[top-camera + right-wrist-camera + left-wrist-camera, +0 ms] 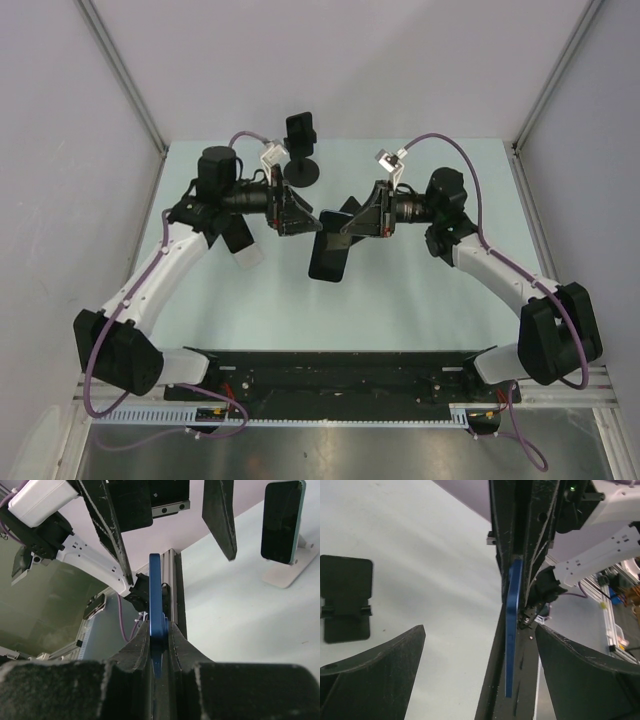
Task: Remove the phone from the phone stand
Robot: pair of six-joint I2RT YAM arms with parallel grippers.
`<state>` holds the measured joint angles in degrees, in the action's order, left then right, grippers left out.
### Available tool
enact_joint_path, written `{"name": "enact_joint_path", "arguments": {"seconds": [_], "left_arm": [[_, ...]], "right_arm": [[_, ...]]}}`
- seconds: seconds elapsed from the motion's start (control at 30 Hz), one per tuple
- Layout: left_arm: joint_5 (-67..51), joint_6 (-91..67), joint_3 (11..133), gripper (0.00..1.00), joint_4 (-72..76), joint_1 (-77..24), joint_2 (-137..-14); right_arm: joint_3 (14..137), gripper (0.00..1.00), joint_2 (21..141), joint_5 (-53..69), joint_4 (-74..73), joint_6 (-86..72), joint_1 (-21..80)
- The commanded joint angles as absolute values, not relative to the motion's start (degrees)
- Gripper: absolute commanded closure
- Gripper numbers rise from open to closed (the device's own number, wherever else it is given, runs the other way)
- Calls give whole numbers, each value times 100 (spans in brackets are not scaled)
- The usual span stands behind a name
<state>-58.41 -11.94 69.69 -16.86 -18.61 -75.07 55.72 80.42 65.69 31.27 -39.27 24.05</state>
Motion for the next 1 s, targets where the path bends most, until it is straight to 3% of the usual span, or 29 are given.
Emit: {"name": "enact_joint_path", "arguments": {"seconds": [0.0,0.1,0.3,0.33,0.4,0.5,0.53,0.57,0.63,0.67,0.73,0.77,0.83,0.87,0.97], "left_arm": [[-6591,-1011,7312,4,-1521,-2109,-7681],[-6767,-1098,7339,10,-1512,-2223,-7831],[-6891,-1318,7462,37,-1494,-2382,-8138],[-6891,-1327,7479,48,-1494,-2434,-8139],[-6882,-1345,7480,57,-1477,-2487,-8165],[-6882,-1362,7462,82,-1459,-2540,-8165],[-6891,-1371,7453,98,-1459,-2540,-8165],[-6873,-1397,7444,100,-1442,-2540,-8139],[-6716,-1415,7383,99,-1415,-2540,-8104],[-6637,-1476,7365,100,-1372,-2531,-8077],[-6400,-1564,7287,100,-1319,-2540,-7990],[-6103,-1756,7260,100,-1188,-2531,-7954],[-5758,-2099,7085,100,-942,-2514,-7814],[-5435,-2570,6997,100,-540,-2505,-7770],[-4862,-3581,6567,100,434,-2479,-7524]], "right_arm": [[5880,100,7770,6671,3270,-3938,2513],[5880,100,7752,6671,3208,-3894,2566],[5880,100,7708,6689,2963,-3718,2645],[5880,100,7699,6688,2927,-3692,2646],[5880,100,7691,6689,2839,-3622,2672],[5880,100,7682,6662,2699,-3542,2698],[5880,100,7664,6662,2655,-3481,2698],[5880,100,7638,6610,2619,-3446,2698],[5880,91,7559,6531,2418,-3314,2707],[5880,75,7532,6408,2356,-3261,2690],[5880,54,7410,6250,2137,-3182,2672],[5880,35,7357,6058,2057,-3086,2646],[5880,21,7234,5776,1689,-2928,2619],[5889,3,7085,5365,1540,-2709,2619],[5932,0,6752,4269,784,-2226,2654]]}}
